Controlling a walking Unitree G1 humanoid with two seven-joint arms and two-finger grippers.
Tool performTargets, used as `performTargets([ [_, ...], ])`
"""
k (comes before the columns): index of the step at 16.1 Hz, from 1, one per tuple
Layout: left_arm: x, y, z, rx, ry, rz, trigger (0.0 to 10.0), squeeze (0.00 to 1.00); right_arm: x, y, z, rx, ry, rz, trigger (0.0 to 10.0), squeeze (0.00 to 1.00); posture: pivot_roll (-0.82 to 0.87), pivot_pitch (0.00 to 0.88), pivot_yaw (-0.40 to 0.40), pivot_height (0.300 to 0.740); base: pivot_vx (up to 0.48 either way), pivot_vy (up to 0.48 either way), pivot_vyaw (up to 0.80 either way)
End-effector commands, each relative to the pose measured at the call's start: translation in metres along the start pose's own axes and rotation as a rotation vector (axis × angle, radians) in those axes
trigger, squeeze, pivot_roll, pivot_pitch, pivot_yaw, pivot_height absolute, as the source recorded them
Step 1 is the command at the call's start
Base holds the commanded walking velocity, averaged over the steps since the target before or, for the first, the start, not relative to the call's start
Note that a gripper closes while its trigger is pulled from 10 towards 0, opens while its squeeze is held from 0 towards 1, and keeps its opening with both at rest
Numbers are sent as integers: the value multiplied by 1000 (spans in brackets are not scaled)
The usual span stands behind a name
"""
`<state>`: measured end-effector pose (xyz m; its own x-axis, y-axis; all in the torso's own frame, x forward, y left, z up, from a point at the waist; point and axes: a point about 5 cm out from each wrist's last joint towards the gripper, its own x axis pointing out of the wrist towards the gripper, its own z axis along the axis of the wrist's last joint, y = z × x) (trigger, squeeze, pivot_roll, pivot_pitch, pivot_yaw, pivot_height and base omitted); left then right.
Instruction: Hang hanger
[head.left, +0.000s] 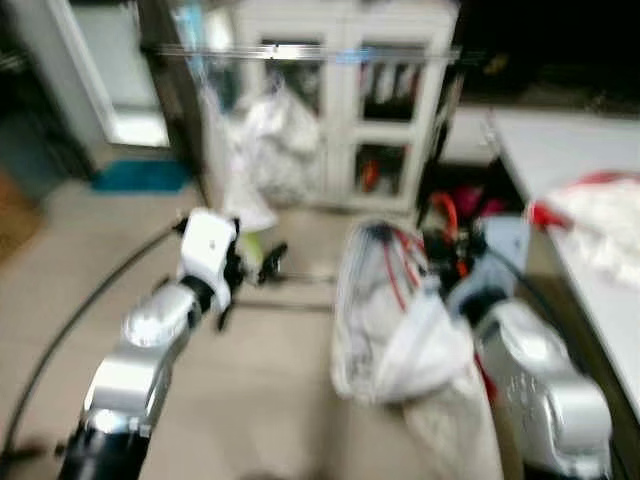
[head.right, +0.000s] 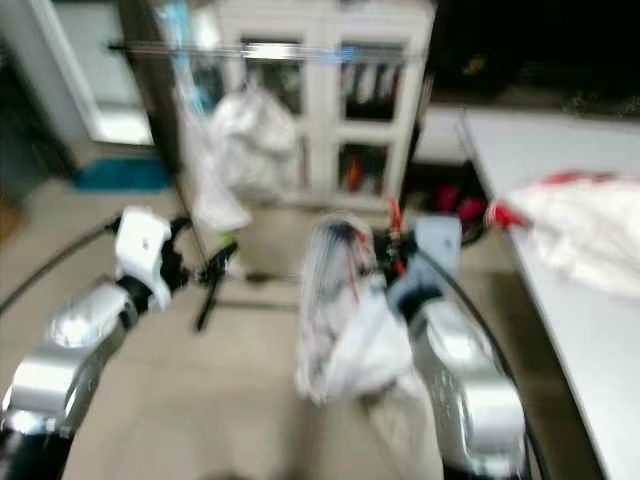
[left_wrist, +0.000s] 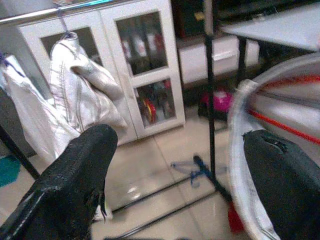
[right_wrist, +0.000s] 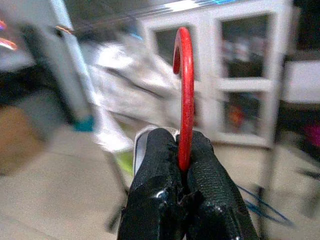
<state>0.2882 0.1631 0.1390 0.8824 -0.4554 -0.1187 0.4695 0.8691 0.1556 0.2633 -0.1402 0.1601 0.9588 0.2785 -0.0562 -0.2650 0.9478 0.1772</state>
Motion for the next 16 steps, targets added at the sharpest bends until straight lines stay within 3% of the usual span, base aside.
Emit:
performTargets([
  [1,8,0,10,30,-31,-56,10000,1000,3,7,17,-2,-92,78,0,0,-149,0,44,740,0,0,0],
  [7,24,5,7,78,-4,-88,10000,1000,6,18,38,-3,-174,255,0,0,-169,0,59,740,0,0,0],
  [8,30,9,0,95,29,-88,10000,0,3,23,44,16,-200,325,0,0,-170,0,65,740,0,0,0],
  [11,42,12,-16,56,71,-72,10000,0,-5,31,53,71,-246,447,0,0,-167,0,68,740,0,0,0],
  [15,53,10,-26,15,96,-122,10000,0,-6,32,59,83,-291,463,0,0,-183,0,79,740,0,0,0],
  [16,56,8,-26,14,88,-150,8235,0,-6,31,60,88,-291,468,0,0,-192,0,84,740,0,0,0],
])
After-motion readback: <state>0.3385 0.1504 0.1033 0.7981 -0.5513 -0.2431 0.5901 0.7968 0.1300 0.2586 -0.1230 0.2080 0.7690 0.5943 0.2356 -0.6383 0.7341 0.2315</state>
